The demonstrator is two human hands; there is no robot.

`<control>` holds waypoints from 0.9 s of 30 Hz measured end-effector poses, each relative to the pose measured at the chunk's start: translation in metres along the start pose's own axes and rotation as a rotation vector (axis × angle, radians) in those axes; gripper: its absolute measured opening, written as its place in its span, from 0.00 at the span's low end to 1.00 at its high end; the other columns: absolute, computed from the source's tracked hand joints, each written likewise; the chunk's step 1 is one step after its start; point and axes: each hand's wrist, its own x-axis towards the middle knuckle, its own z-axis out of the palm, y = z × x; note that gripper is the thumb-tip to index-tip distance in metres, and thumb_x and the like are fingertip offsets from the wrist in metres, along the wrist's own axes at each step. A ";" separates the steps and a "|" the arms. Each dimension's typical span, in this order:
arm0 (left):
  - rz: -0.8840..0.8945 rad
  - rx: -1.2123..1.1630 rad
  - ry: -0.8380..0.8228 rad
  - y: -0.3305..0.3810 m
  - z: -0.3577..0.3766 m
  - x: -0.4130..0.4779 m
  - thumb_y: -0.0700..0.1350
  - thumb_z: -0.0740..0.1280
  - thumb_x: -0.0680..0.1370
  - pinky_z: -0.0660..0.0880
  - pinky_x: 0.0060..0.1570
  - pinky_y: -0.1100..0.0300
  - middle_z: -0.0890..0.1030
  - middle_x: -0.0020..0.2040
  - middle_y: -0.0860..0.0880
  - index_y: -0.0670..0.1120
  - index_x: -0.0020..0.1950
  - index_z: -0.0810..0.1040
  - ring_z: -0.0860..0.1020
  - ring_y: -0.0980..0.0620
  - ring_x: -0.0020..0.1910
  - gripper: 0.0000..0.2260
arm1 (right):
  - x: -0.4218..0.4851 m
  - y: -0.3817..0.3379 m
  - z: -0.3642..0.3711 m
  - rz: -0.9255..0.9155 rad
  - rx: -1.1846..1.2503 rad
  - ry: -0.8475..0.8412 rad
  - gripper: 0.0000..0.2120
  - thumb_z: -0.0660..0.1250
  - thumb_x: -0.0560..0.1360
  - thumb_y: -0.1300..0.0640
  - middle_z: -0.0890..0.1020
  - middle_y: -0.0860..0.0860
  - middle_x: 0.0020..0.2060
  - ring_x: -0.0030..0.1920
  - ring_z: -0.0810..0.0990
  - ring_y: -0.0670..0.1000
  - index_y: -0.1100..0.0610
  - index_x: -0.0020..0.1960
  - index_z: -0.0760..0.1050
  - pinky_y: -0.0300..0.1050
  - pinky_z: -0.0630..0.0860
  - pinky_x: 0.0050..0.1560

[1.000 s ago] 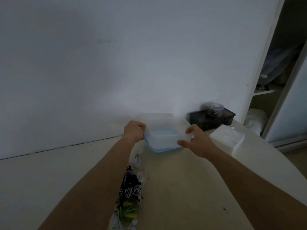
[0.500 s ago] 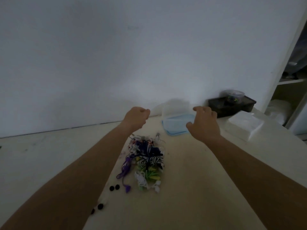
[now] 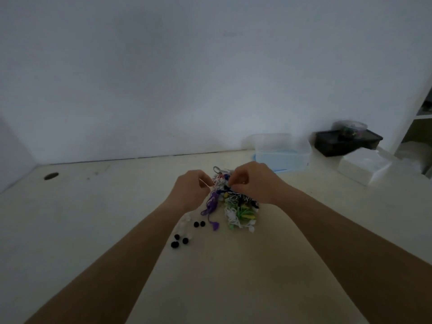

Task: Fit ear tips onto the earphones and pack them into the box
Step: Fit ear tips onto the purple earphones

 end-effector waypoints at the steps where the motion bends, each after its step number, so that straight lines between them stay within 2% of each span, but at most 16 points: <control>1: -0.028 0.005 -0.018 -0.005 0.001 -0.003 0.41 0.70 0.75 0.67 0.36 0.71 0.81 0.45 0.52 0.51 0.48 0.79 0.77 0.57 0.42 0.05 | 0.000 -0.005 0.004 -0.017 -0.032 -0.018 0.06 0.72 0.75 0.59 0.85 0.47 0.45 0.44 0.81 0.44 0.52 0.50 0.85 0.38 0.78 0.52; 5: -0.124 -0.015 -0.101 -0.016 0.009 -0.008 0.48 0.75 0.73 0.72 0.35 0.66 0.82 0.47 0.51 0.50 0.52 0.77 0.78 0.56 0.41 0.11 | 0.003 -0.019 0.023 -0.027 -0.044 0.012 0.11 0.68 0.75 0.65 0.85 0.49 0.50 0.46 0.79 0.44 0.54 0.51 0.86 0.42 0.77 0.58; 8: -0.108 0.025 -0.128 -0.014 0.016 -0.005 0.55 0.77 0.69 0.78 0.45 0.58 0.81 0.48 0.52 0.52 0.52 0.76 0.79 0.53 0.46 0.18 | 0.005 -0.021 0.033 0.020 -0.012 0.069 0.13 0.66 0.74 0.67 0.85 0.51 0.53 0.48 0.80 0.45 0.55 0.51 0.85 0.42 0.77 0.59; 10: -0.091 0.043 -0.133 -0.012 0.020 -0.002 0.55 0.78 0.68 0.80 0.49 0.52 0.81 0.49 0.51 0.53 0.51 0.74 0.80 0.51 0.47 0.18 | 0.008 -0.022 0.036 0.035 0.016 0.085 0.13 0.66 0.74 0.66 0.85 0.50 0.52 0.48 0.80 0.45 0.55 0.51 0.85 0.42 0.77 0.59; 12: -0.088 0.043 -0.130 -0.011 0.023 0.001 0.51 0.78 0.68 0.80 0.50 0.51 0.81 0.50 0.50 0.53 0.51 0.74 0.80 0.51 0.48 0.16 | 0.010 -0.020 0.036 0.040 0.044 0.104 0.12 0.66 0.74 0.65 0.85 0.49 0.51 0.49 0.81 0.46 0.54 0.51 0.85 0.43 0.78 0.59; 14: -0.094 0.003 -0.119 -0.011 0.024 0.006 0.46 0.77 0.68 0.81 0.49 0.52 0.81 0.51 0.50 0.53 0.50 0.74 0.80 0.51 0.48 0.15 | 0.012 -0.017 0.036 0.052 0.053 0.141 0.11 0.67 0.74 0.64 0.85 0.48 0.50 0.48 0.81 0.45 0.53 0.51 0.85 0.41 0.78 0.57; 17: -0.115 -0.135 -0.089 -0.013 0.017 0.012 0.44 0.77 0.68 0.77 0.40 0.61 0.83 0.48 0.49 0.52 0.48 0.76 0.80 0.52 0.44 0.13 | 0.017 -0.013 0.036 0.091 0.053 0.227 0.09 0.67 0.76 0.62 0.84 0.47 0.46 0.44 0.80 0.43 0.53 0.52 0.84 0.38 0.78 0.51; 20: -0.125 -0.334 -0.060 -0.012 0.004 0.012 0.41 0.78 0.68 0.76 0.35 0.63 0.85 0.42 0.48 0.48 0.46 0.80 0.82 0.53 0.40 0.10 | 0.022 -0.012 0.034 0.135 0.115 0.303 0.07 0.66 0.78 0.59 0.81 0.46 0.42 0.40 0.76 0.38 0.54 0.52 0.82 0.28 0.70 0.41; 23: -0.123 -0.531 -0.065 -0.008 -0.010 0.011 0.39 0.77 0.70 0.75 0.30 0.68 0.86 0.42 0.46 0.44 0.48 0.83 0.81 0.58 0.33 0.08 | 0.025 -0.014 0.034 0.200 0.183 0.337 0.07 0.64 0.79 0.55 0.81 0.46 0.39 0.37 0.77 0.40 0.54 0.51 0.81 0.34 0.70 0.37; 25: -0.121 -0.642 -0.073 -0.005 -0.016 0.012 0.39 0.76 0.72 0.77 0.34 0.68 0.86 0.42 0.47 0.44 0.48 0.84 0.81 0.58 0.34 0.06 | 0.027 -0.016 0.034 0.250 0.255 0.292 0.09 0.62 0.80 0.52 0.82 0.49 0.38 0.35 0.79 0.46 0.54 0.51 0.80 0.39 0.73 0.36; 27: -0.114 -0.748 -0.077 -0.003 -0.017 0.014 0.36 0.74 0.73 0.78 0.37 0.67 0.85 0.42 0.47 0.43 0.49 0.84 0.82 0.57 0.36 0.06 | 0.026 -0.021 0.032 0.289 0.344 0.185 0.11 0.60 0.82 0.49 0.83 0.51 0.40 0.34 0.80 0.47 0.53 0.54 0.78 0.36 0.73 0.30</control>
